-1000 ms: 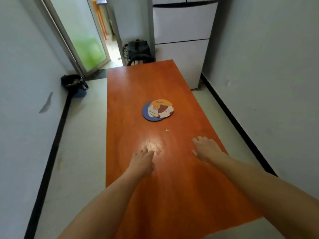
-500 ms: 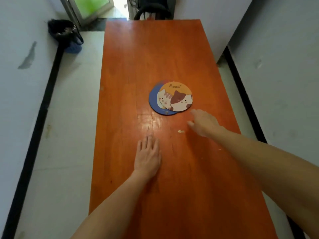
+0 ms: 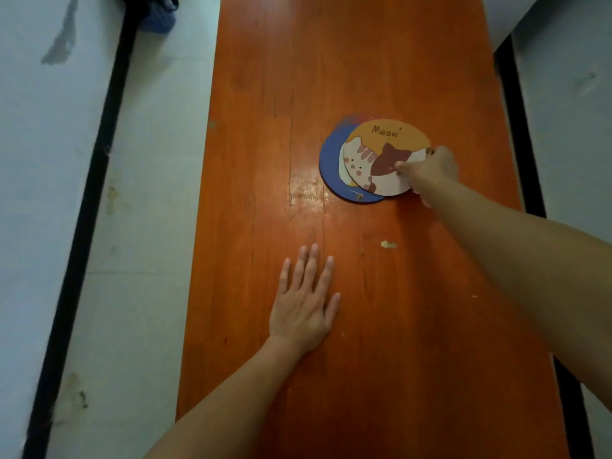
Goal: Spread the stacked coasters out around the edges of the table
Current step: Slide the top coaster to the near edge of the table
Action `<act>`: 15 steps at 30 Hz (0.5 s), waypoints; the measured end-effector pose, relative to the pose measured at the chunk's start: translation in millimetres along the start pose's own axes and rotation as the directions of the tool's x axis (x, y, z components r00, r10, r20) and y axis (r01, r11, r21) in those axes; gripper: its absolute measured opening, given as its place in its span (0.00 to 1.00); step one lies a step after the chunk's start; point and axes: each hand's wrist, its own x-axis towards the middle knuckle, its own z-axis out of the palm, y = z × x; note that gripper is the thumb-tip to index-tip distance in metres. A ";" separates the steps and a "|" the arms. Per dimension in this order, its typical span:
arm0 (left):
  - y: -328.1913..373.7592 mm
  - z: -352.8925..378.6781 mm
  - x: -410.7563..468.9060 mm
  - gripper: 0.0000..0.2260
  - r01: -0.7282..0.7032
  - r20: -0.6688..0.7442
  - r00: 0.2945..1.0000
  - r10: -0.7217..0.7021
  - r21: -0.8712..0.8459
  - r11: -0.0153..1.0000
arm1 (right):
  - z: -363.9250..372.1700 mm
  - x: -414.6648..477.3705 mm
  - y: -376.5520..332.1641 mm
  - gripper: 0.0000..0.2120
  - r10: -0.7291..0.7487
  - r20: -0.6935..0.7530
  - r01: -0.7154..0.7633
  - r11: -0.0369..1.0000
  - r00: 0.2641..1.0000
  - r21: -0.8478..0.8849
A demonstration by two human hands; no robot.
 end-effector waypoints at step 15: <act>13.3 -15.4 -5.4 0.27 0.068 0.047 0.996 -0.072 0.096 0.993 | -93.1 -129.3 112.5 0.05 -0.090 0.359 -0.095 0.879 0.929 0.468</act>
